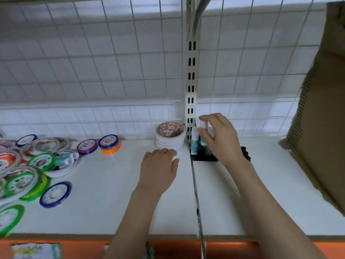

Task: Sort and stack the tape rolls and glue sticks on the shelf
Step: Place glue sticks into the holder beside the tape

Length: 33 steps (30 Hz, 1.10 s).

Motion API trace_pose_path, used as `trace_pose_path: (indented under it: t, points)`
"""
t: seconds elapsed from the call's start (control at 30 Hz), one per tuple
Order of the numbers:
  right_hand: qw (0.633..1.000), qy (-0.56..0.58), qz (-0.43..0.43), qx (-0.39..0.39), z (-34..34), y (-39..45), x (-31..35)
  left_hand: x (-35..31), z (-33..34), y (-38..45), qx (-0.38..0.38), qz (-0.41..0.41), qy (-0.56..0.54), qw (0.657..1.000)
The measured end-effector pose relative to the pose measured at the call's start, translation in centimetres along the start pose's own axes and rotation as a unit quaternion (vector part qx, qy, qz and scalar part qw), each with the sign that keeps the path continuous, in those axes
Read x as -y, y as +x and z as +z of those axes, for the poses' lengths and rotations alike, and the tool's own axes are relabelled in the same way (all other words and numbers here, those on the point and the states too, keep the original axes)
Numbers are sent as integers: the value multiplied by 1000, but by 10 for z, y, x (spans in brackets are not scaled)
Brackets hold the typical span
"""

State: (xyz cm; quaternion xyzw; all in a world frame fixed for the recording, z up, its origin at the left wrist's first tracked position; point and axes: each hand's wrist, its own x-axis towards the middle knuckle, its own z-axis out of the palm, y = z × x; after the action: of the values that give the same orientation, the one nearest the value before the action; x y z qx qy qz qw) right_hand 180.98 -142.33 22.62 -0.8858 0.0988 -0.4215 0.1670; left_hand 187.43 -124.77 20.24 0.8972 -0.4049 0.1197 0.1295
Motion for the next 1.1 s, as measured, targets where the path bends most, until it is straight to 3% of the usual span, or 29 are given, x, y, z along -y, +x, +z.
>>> trace_pose_path:
  t: [0.1, 0.3, 0.43, 0.8, 1.1]
  points:
    - [1000, -1, 1, -6, 6, 0, 1, 15, 11, -9, 7, -42, -3, 999]
    - [999, -31, 26, 16, 14, -6, -8, 25, 24, -17, 102, -126, -22, 987]
    - [997, -25, 57, 52, 16, -14, -11, 24, 23, -17, 118, -126, -11, 985]
    - [999, -15, 16, 42, 18, -19, -12, 25, 26, -18, 117, -123, -8, 986]
    - [998, -17, 37, 42, 20, -22, -7, 25, 25, -19, 113, -126, -28, 985]
